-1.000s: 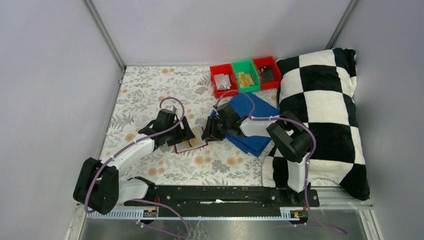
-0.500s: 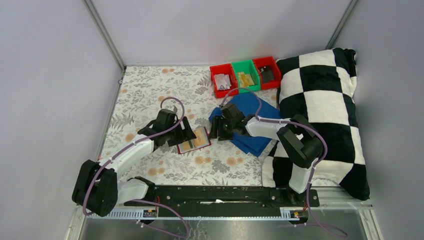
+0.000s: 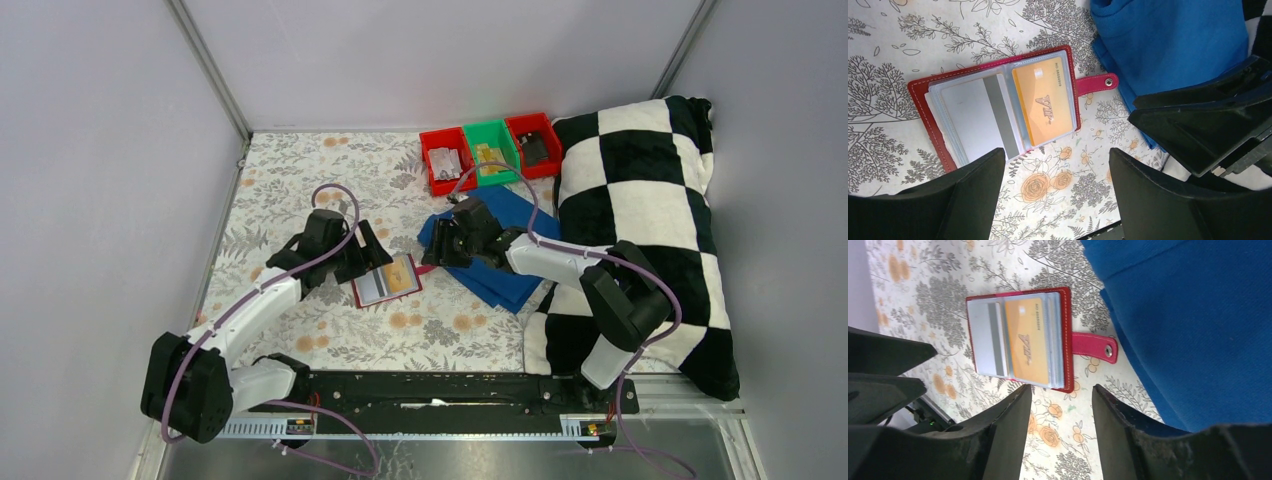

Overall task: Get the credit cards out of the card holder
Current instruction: Remove the credit card from the card holder.

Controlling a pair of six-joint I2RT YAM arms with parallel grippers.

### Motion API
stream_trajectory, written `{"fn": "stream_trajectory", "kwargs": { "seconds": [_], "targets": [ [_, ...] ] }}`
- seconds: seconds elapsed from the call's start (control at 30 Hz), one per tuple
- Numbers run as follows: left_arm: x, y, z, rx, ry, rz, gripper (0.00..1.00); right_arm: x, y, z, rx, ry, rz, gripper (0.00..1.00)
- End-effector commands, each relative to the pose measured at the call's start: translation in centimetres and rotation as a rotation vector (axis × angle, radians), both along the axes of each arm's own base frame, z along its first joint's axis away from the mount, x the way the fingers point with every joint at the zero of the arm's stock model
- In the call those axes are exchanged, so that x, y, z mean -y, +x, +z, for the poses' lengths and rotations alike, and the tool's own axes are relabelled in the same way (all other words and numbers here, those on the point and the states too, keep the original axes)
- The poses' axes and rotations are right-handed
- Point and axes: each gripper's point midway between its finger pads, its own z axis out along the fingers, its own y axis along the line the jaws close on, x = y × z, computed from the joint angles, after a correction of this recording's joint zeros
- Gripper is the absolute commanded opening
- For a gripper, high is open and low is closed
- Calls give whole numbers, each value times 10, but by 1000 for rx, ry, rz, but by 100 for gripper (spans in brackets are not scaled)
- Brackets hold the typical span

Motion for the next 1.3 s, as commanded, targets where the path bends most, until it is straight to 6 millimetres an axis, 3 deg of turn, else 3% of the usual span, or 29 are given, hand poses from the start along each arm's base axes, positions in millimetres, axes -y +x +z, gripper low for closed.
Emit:
{"fn": "stream_trajectory", "kwargs": {
  "seconds": [0.0,0.07,0.2,0.47,0.6,0.97,1.27],
  "targets": [
    [-3,5,-3,-27,-19,70,78,-17,1,25,53,143,22,52],
    [-16,4,-19,-95,-16,145,75,-27,-3,28,39,200,44,48],
    [-21,0,-36,-155,-103,186,74,-44,-8,18,0,194,68,40],
    [-1,6,-17,-87,-227,117,73,-60,-2,0,-36,165,94,33],
    [3,24,-12,-40,-275,146,72,-67,1,-3,-46,199,84,32],
    [22,25,-33,-55,-354,65,73,-76,7,-14,-65,201,83,31],
    [13,17,-49,-91,-283,68,65,-77,5,-30,-100,187,87,30]
  ]
}}
